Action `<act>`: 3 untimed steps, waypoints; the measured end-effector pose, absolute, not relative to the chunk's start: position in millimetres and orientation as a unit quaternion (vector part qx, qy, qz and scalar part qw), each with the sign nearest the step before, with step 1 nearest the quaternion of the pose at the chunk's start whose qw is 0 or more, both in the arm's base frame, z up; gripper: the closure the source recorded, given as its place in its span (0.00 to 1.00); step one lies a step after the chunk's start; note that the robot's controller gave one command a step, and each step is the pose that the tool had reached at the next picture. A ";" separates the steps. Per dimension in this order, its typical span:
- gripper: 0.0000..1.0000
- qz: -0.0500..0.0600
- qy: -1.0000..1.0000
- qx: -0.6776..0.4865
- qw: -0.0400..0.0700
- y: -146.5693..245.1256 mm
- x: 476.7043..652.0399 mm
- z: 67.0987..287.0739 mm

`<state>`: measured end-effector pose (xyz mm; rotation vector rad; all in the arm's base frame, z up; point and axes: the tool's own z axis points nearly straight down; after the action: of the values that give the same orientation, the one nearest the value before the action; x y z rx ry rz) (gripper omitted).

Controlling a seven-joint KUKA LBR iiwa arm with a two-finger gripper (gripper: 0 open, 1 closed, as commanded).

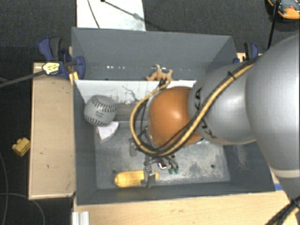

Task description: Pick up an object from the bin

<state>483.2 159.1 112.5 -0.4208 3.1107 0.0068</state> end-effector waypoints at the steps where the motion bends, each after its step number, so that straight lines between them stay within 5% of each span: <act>1: 0.00 0.000 0.970 -0.242 0.001 139.8 481.9 82.4; 2: 1.00 0.001 0.967 -0.253 0.002 151.1 481.2 70.3; 3: 1.00 0.001 0.968 -0.252 0.002 151.1 481.2 70.3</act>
Offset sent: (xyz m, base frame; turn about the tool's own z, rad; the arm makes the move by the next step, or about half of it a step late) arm -0.0027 -0.0084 -0.0425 -0.2447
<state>481.2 151.1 70.3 -0.7915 3.0366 0.0022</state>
